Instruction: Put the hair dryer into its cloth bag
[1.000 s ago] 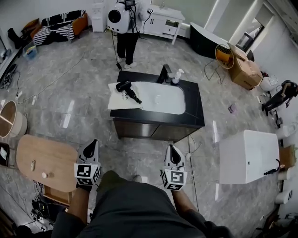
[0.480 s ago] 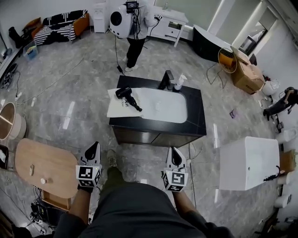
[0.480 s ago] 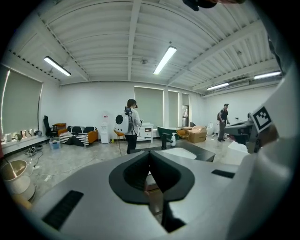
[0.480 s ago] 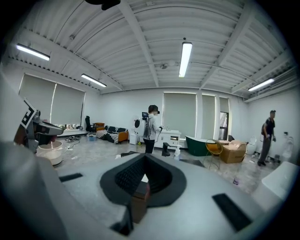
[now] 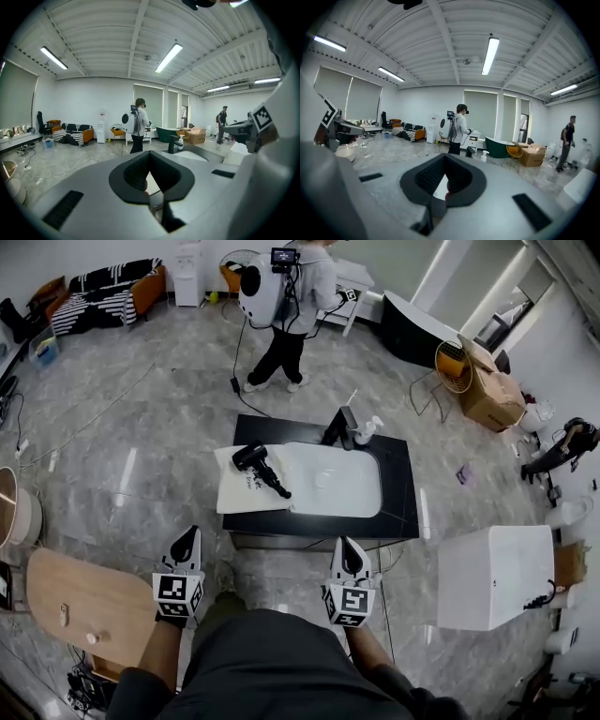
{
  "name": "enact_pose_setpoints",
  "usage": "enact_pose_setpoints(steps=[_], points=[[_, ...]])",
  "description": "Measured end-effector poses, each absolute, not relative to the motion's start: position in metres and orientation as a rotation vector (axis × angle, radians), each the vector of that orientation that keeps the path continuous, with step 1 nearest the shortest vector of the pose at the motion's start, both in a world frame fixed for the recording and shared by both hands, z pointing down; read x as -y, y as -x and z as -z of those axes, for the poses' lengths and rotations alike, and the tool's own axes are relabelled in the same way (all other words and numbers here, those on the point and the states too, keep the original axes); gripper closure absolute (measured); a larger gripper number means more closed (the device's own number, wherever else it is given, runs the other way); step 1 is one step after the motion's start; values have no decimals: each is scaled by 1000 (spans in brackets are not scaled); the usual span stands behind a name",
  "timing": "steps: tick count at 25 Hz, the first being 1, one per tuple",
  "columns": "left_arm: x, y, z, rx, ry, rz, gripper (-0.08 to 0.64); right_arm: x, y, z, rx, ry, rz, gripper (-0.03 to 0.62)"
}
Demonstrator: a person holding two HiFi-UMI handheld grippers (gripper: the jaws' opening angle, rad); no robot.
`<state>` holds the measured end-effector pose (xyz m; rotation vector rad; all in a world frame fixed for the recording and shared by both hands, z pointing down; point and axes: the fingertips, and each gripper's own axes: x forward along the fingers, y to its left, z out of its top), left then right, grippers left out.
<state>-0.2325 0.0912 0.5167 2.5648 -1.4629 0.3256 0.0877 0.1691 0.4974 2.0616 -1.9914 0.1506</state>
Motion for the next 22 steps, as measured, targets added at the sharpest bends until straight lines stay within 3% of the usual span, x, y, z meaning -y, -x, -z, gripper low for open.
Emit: enact_pose_setpoints(steps=[11,22], points=[[9,258,-525,1367,-2589,-363,558,-68,-57,-492,1933,-2095,-158,592],[58,236,-525,1438,-2542,-366,558,-7,-68,-495,2044,-2010,-153,592]])
